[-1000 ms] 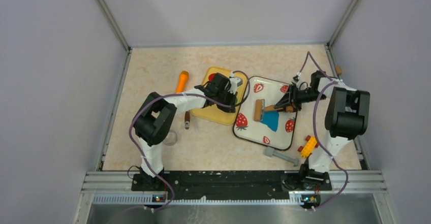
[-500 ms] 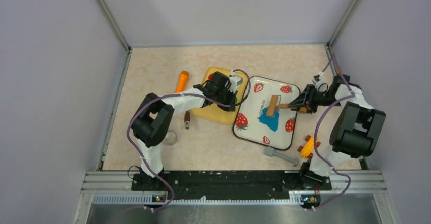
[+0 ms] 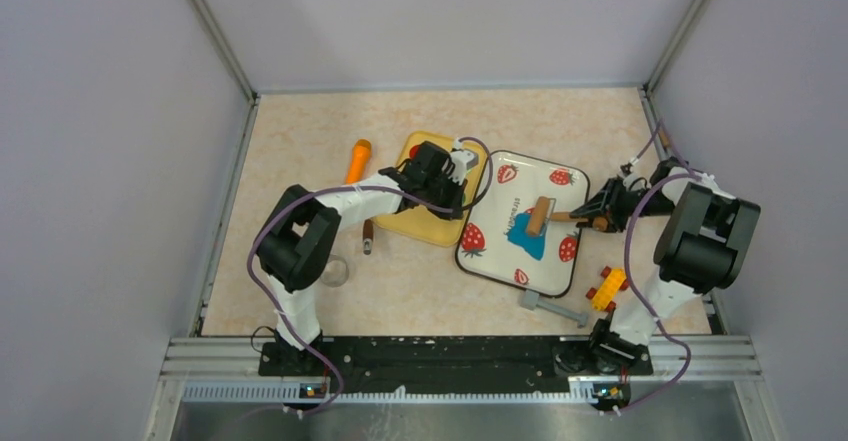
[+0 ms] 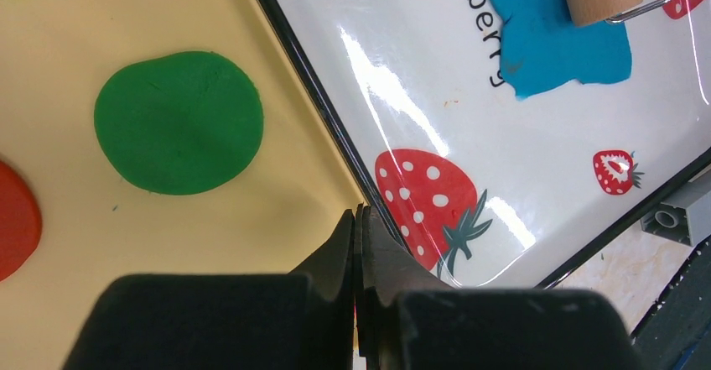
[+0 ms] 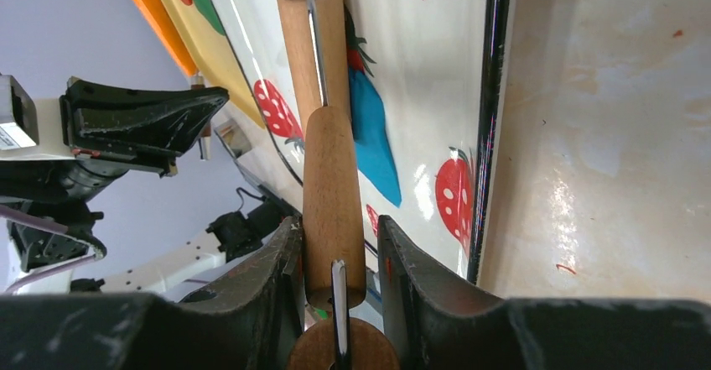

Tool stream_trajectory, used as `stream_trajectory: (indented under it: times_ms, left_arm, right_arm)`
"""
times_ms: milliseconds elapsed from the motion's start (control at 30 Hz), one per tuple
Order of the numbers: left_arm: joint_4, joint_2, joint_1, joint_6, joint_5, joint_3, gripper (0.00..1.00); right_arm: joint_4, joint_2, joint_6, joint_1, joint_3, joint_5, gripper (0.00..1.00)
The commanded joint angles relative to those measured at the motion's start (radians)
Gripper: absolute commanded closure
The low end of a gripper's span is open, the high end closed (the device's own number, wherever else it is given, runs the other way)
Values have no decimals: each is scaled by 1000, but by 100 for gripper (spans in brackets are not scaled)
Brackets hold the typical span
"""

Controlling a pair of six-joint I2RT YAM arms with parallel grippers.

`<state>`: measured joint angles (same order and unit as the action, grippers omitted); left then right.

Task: Roll out the dumpling wrappers from the dough

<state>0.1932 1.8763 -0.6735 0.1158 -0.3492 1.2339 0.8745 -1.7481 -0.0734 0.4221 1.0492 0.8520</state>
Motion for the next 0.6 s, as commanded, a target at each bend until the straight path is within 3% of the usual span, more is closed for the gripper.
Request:
stream_trajectory:
  times_ms: [0,300,567]
  left_arm:
    - [-31,-55,-9,-27,7,7,100]
    - [-37,-51,-18,-18,-3,-18,100]
    - [-35,-41,-23,-16,-1,-8,100]
  right_arm:
    - [-31,-99,45,-13,-30,-354,100]
    - [-54,-139,34,-32,-11,-311,100]
    - [-80,-157,36,-127,-3,-376,100]
